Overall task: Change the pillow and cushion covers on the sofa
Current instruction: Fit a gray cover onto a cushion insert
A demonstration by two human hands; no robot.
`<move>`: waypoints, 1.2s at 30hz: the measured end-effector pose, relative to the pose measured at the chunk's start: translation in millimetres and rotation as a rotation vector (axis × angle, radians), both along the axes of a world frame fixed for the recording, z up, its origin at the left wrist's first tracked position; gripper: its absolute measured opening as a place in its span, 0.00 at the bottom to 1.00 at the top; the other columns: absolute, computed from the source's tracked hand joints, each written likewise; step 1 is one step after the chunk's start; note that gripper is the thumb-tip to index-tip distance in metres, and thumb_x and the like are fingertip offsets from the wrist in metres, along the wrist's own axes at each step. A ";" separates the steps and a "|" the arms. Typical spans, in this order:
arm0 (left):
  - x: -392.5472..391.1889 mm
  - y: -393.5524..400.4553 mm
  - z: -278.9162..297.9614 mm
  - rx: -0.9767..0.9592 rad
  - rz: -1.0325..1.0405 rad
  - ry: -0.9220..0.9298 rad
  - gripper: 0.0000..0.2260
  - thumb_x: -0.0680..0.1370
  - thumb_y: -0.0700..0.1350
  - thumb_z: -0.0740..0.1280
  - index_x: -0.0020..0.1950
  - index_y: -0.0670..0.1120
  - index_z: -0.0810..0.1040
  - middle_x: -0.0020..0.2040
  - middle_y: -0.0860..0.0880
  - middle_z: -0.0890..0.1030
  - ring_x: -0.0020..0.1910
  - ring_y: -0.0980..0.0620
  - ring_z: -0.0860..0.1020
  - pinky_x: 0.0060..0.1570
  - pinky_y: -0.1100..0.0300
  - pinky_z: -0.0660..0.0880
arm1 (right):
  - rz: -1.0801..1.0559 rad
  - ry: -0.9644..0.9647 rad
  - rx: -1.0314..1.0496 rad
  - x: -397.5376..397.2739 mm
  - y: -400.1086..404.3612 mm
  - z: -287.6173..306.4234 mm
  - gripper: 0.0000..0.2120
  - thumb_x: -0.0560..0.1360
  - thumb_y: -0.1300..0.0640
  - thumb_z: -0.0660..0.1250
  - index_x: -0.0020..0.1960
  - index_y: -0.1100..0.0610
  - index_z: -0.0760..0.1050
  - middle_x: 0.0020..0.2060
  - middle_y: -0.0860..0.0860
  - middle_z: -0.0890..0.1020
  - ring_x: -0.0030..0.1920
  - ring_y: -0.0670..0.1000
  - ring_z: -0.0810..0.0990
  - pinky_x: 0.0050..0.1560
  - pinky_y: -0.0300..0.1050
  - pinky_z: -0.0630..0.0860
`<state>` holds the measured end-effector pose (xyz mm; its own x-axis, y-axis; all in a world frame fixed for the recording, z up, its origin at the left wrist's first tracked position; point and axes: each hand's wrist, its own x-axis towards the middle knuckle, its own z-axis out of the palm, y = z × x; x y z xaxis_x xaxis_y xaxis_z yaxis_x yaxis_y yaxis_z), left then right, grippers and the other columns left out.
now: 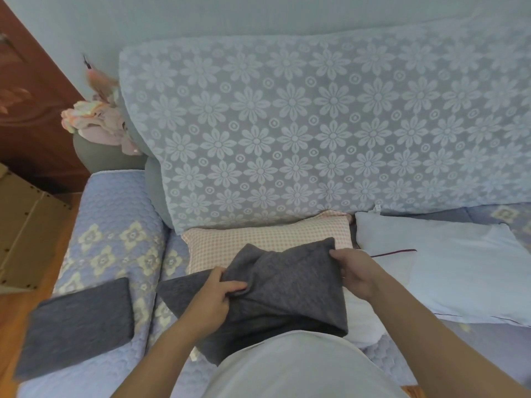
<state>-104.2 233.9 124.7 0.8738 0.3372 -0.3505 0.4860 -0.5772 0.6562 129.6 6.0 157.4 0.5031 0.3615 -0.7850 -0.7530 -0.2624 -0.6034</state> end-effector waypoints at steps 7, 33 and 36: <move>34.7 -23.8 22.3 0.259 -0.310 0.239 0.17 0.81 0.51 0.59 0.67 0.65 0.74 0.70 0.50 0.63 0.69 0.45 0.63 0.69 0.49 0.66 | 0.780 -0.658 -0.164 -75.5 42.6 8.6 0.12 0.77 0.59 0.67 0.59 0.51 0.78 0.55 0.45 0.79 0.56 0.45 0.77 0.55 0.38 0.71; 80.2 -73.3 17.2 -1.006 0.820 0.037 0.07 0.82 0.40 0.66 0.58 0.42 0.82 0.51 0.41 0.87 0.52 0.43 0.85 0.57 0.46 0.81 | 0.695 -0.818 -0.398 -70.0 28.2 -21.9 0.07 0.75 0.52 0.70 0.53 0.49 0.78 0.45 0.44 0.81 0.47 0.46 0.79 0.53 0.44 0.76; 79.4 -74.3 25.3 -0.564 0.649 0.057 0.05 0.81 0.46 0.69 0.48 0.47 0.81 0.46 0.45 0.85 0.46 0.48 0.83 0.46 0.51 0.80 | 0.708 -0.948 -0.531 -68.0 25.4 -23.2 0.03 0.77 0.53 0.68 0.45 0.52 0.77 0.44 0.47 0.80 0.46 0.49 0.79 0.52 0.49 0.78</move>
